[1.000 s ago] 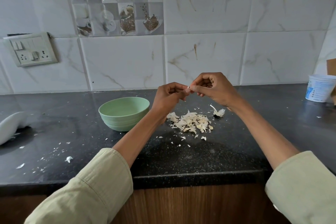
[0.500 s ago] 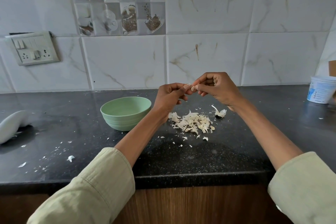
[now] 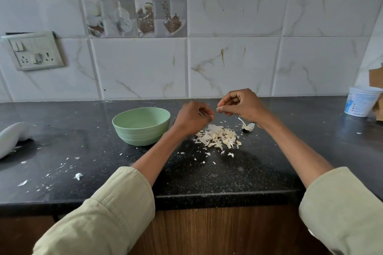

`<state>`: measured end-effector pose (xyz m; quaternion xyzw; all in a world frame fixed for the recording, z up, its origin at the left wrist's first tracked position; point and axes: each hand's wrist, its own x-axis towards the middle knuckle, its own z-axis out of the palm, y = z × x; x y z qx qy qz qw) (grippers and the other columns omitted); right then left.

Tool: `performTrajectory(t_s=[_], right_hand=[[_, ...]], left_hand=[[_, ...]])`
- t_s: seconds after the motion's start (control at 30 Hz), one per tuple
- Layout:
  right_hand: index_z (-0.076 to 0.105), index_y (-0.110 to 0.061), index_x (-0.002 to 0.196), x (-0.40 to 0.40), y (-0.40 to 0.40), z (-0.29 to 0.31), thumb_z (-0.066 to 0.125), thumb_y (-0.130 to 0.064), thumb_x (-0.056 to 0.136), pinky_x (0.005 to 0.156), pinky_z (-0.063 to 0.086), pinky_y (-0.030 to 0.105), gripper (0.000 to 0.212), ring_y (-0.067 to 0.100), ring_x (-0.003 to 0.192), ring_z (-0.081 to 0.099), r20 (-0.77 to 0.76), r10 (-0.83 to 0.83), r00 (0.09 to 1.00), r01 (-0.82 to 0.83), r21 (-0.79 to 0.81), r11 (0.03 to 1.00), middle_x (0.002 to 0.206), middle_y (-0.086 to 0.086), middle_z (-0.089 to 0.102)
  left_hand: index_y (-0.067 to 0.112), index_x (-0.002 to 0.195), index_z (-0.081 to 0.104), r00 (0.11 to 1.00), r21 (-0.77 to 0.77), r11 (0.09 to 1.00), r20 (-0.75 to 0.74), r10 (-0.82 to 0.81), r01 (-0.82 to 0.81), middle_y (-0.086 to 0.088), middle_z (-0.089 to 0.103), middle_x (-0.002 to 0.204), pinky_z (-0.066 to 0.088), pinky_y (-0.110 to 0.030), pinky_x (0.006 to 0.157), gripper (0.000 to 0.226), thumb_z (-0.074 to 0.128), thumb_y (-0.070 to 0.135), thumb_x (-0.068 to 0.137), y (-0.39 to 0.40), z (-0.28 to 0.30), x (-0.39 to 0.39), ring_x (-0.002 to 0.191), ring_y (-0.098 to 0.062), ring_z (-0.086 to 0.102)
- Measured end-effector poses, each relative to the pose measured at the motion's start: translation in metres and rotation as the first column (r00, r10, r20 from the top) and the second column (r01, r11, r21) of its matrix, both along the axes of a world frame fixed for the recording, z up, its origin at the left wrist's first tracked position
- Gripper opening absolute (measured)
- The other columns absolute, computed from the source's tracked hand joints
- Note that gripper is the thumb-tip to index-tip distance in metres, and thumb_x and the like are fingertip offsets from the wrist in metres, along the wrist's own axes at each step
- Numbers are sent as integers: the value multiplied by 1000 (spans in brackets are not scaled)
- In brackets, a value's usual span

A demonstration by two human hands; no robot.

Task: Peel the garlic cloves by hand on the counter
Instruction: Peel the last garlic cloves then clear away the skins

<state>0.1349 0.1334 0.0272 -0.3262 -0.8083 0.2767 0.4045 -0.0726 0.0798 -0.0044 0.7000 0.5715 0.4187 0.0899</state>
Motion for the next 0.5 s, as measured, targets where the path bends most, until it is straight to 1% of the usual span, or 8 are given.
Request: performTrajectory(t_s=[0.03,0.07,0.13,0.23,0.3,0.4,0.43,0.5], right_hand=[[81,-9,94,-2,0,-1,90,-11,82,82,65,36,15,19,80,77,-1,14,1000,-14,-8,1000,84,7,80],[81,-9,94,-4,0,-1,90,-11,82,83,65,35,15,19,80,76,-6,27,1000,-27,-13,1000,84,9,80],[80,-8,95,-7,0,-1,89,-9,83,83,65,35,14,21,80,76,-21,45,999,-46,-21,999,85,13,79],[80,-6,95,-8,-1,-1,87,-9,85,80,65,33,12,22,81,75,-35,58,998,-58,-19,998,87,15,78],[80,-7,94,-8,-2,-1,87,-12,86,77,63,29,12,20,80,75,-11,63,998,-63,5,998,86,12,79],[79,-12,93,-10,-5,-2,93,-23,81,69,57,20,21,13,70,73,59,44,997,-50,95,994,79,5,78],[79,-13,94,-11,-6,-3,93,-26,80,68,57,19,24,12,68,73,73,40,997,-48,117,992,78,3,78],[79,-14,98,-12,-6,-4,91,-30,82,70,61,24,25,12,69,74,112,34,993,-49,143,989,79,0,79]], left_hand=[[20,96,81,1000,9,1000,21,-22,22,9,77,87,56,-24,74,10,83,27,90,-1,0,1,81,-4,70],[18,96,80,998,20,999,42,-35,34,7,78,87,54,-22,71,13,84,30,90,-2,1,3,80,-6,71],[19,91,80,997,50,998,66,-36,32,4,78,85,55,-27,73,16,83,35,90,-2,2,4,81,-12,71],[20,87,79,995,74,997,93,-18,11,5,77,81,59,-35,77,17,85,35,88,0,3,2,81,-14,72],[19,85,79,997,92,995,74,16,-22,6,77,78,60,-38,76,17,86,34,87,0,1,2,78,-13,71],[23,79,77,997,123,990,34,64,-68,9,74,73,60,-38,70,18,87,36,86,0,-1,4,73,-12,70],[24,77,76,997,129,989,36,73,-77,8,73,71,59,-38,68,21,86,40,86,-1,-1,5,72,-13,69],[26,74,74,996,142,986,30,81,-85,8,72,70,58,-39,67,23,83,42,89,-2,0,5,71,-16,69]])
